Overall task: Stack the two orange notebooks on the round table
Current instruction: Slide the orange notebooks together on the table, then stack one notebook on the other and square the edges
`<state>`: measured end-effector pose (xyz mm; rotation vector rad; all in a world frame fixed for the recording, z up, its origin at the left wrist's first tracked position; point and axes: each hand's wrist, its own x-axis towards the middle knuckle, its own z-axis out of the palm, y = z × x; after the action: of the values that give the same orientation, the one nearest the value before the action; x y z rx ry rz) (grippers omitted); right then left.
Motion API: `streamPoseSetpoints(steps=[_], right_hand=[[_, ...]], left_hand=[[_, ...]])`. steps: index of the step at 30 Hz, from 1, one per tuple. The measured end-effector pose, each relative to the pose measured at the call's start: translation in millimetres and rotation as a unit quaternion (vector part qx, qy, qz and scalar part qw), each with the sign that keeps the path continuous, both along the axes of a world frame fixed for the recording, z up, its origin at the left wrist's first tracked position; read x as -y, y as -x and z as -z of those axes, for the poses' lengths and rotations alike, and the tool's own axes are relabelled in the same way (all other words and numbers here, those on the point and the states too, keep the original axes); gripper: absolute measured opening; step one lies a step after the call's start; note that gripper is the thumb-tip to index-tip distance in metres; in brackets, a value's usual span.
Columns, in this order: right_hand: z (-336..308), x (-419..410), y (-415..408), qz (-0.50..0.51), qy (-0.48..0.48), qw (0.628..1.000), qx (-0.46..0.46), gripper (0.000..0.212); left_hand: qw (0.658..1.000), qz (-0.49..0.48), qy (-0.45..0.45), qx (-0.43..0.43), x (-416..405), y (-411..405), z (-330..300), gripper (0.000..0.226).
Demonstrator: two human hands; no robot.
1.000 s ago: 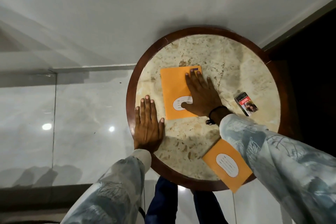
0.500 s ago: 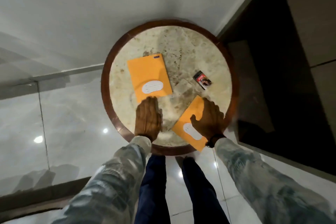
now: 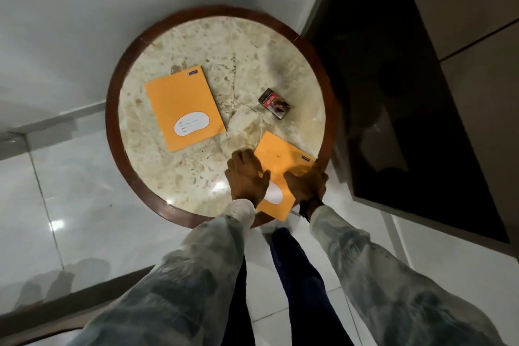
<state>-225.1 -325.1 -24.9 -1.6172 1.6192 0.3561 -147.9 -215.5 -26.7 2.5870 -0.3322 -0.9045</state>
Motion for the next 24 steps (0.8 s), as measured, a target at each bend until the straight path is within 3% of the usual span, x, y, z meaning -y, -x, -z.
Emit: streamPoseSetpoints(steps=[3, 6, 10, 14, 17, 20, 22, 24], right_hand=[[-3.4, 6.5, -2.1, 0.035, -0.023, 0.999, 0.008, 0.092], [-9.6, 5.6, -16.0, 0.047, -0.015, 0.994, 0.099, 0.068], [-20.6, -3.5, -75.9, -0.034, -0.011, 0.985, 0.168, 0.042], [-17.7, -22.1, -160.7, -0.133, -0.057, 0.969, 0.2, 0.05], [-6.1, -34.9, -213.8, -0.168, -0.057, 0.964, 0.197, 0.055], [4.9, -44.7, -245.2, -0.223, -0.039, 0.961, 0.16, 0.05], [8.7, -53.2, -255.3, -0.26, -0.006, 0.959, 0.113, 0.056], [8.3, -61.2, -259.4, -0.291, 0.02, 0.954, 0.073, 0.063]], left_hand=[[0.988, -0.093, 0.083, -0.088, 4.7, -19.4, -2.9, 0.032], [0.936, -0.19, 0.232, -0.184, -11.9, -34.8, -16.8, 0.017], [0.916, -0.249, 0.283, -0.139, -47.2, -83.5, -36.2, 0.018], [0.889, -0.326, 0.304, -0.104, -69.2, -144.8, -38.9, 0.007], [0.89, -0.371, 0.262, -0.034, -77.5, -180.0, -25.2, 0.02], [0.936, -0.328, 0.11, 0.064, -78.8, -200.8, -8.2, 0.042], [0.953, -0.294, 0.019, 0.074, -72.9, -201.2, 0.1, 0.046], [0.959, -0.276, -0.016, 0.064, -64.3, -196.4, 4.0, 0.047]])
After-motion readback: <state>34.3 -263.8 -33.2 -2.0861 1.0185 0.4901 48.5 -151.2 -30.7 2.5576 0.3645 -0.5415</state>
